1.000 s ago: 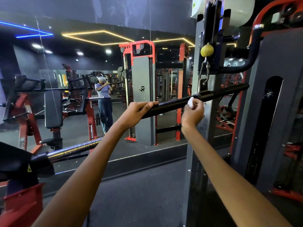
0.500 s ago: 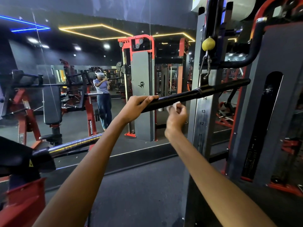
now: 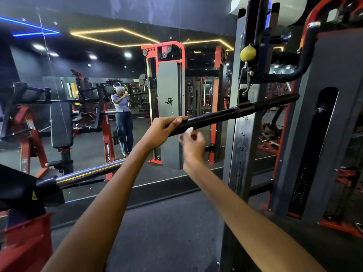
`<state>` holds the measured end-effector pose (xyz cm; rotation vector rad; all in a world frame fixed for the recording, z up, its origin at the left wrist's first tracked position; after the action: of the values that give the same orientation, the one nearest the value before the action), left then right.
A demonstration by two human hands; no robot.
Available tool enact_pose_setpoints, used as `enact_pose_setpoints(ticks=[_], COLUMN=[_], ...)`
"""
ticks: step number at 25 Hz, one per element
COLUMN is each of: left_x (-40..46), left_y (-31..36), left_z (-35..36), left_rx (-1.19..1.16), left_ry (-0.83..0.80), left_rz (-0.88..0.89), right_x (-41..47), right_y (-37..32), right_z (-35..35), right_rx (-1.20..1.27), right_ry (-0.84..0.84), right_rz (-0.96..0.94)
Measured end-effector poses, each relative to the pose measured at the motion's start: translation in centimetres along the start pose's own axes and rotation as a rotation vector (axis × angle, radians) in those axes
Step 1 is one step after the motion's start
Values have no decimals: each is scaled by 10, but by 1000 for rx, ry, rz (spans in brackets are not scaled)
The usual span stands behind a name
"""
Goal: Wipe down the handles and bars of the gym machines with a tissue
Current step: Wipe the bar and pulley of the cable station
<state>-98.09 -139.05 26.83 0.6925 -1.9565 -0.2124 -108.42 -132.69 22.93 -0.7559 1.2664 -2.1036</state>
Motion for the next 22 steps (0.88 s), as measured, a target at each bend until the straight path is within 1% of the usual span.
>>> enact_pose_setpoints(ticks=[1, 2, 3, 4, 5, 7, 9, 10, 11, 13, 14, 15, 16, 18, 19, 20, 21, 22], left_x=[1, 4, 7, 9, 11, 18, 27, 32, 36, 39, 37, 35, 32, 27, 24, 22, 20, 19], left_y=[0, 1, 2, 6, 10, 16, 13, 10, 6, -4, -11, -18, -24, -32, -34, -34, -35, -36], left_z=[-3, -6, -7, -4, 4, 28, 51, 58, 61, 63, 64, 66, 67, 72, 77, 82, 88, 91], left_rx=[33, 143, 336, 535, 656, 731, 744, 739, 727, 696, 690, 687, 682, 660, 653, 647, 641, 634], left_ry=[22, 78, 158, 229, 262, 216, 209, 242, 295, 389, 406, 405, 399, 399, 403, 411, 424, 435], left_rz=[2, 23, 69, 118, 145, 117, 63, 52, 51, 76, 100, 126, 148, 160, 158, 157, 161, 165], right_x=[-4, -5, 5, 21, 37, 72, 98, 106, 110, 117, 123, 133, 145, 153, 151, 144, 131, 117], right_y=[4, 3, 0, -6, -14, -30, -40, -45, -48, -47, -46, -48, -50, -52, -46, -37, -24, -10], right_z=[1, -2, -12, -24, -37, -54, -56, -49, -39, -24, -26, -35, -48, -74, -74, -63, -42, -22], right_rx=[-22, -28, -31, -18, -10, -62, -257, -378, -509, -822, -970, -1046, -1054, -932, -845, -773, -760, -843], right_ry=[-45, -43, 16, 110, 216, 382, 434, 401, 309, 44, -12, -3, 71, 320, 346, 268, 132, -4], right_rz=[-56, -112, -155, -185, -222, -345, -536, -655, -789, -1146, -1336, -1455, -1451, -1297, -1214, -1152, -1156, -1257])
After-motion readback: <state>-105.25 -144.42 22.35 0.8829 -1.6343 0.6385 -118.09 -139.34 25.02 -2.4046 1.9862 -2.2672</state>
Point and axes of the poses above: each hand's wrist, its own x-axis towards the middle knuckle, its own z-axis out of the palm, y = z × x, the point moved 2 cm from there along x, towards the middle knuckle, and after that the axes turned 10 degrees about y, right-handed, at the moved point
